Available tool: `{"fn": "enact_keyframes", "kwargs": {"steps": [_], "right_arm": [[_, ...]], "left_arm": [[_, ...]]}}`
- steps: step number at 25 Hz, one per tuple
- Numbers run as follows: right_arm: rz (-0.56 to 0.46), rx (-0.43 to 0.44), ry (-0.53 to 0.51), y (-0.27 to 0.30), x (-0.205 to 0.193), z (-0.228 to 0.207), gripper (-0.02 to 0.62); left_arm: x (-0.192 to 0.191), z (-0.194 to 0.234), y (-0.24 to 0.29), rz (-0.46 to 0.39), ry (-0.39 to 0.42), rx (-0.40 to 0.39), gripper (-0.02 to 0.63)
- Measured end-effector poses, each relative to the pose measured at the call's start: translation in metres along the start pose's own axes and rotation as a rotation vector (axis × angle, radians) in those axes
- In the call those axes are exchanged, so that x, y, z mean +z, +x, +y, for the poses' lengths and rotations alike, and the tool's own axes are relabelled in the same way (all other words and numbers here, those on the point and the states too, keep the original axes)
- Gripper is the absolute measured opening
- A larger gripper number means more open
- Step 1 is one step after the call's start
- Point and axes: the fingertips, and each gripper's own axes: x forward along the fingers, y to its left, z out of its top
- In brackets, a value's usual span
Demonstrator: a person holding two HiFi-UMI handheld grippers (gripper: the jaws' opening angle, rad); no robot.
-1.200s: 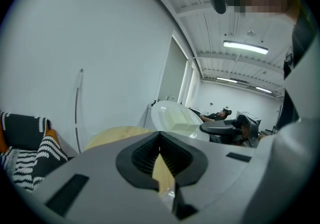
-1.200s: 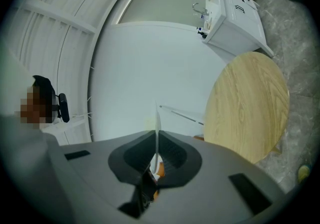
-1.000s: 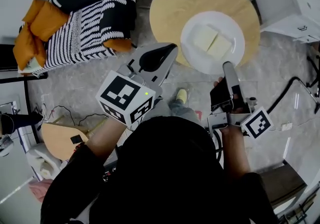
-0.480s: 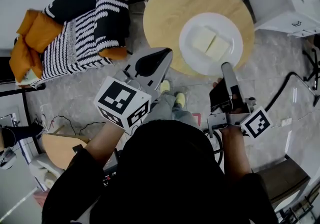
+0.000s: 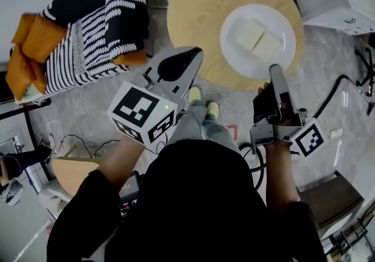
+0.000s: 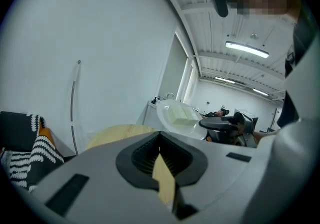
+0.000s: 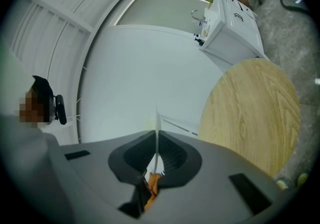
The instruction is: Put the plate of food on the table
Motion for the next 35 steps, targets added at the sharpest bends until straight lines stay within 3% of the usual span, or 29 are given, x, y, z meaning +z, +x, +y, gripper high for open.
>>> {"fn": "enact_keyframes", "kwargs": {"steps": [15,35], "right_arm": [[-0.018,-0.061,0.022,0.0,0.0,-0.016,0.02],[-0.057,-0.142,0.052,-0.006,-0.004,-0.071,0.02]], "left_arm": [[-0.015,0.014,0.008,0.042,-0.043,-0.007,0.008],[-0.076,0.035,0.019,0.138,-0.11,0.008,0.008]]}}
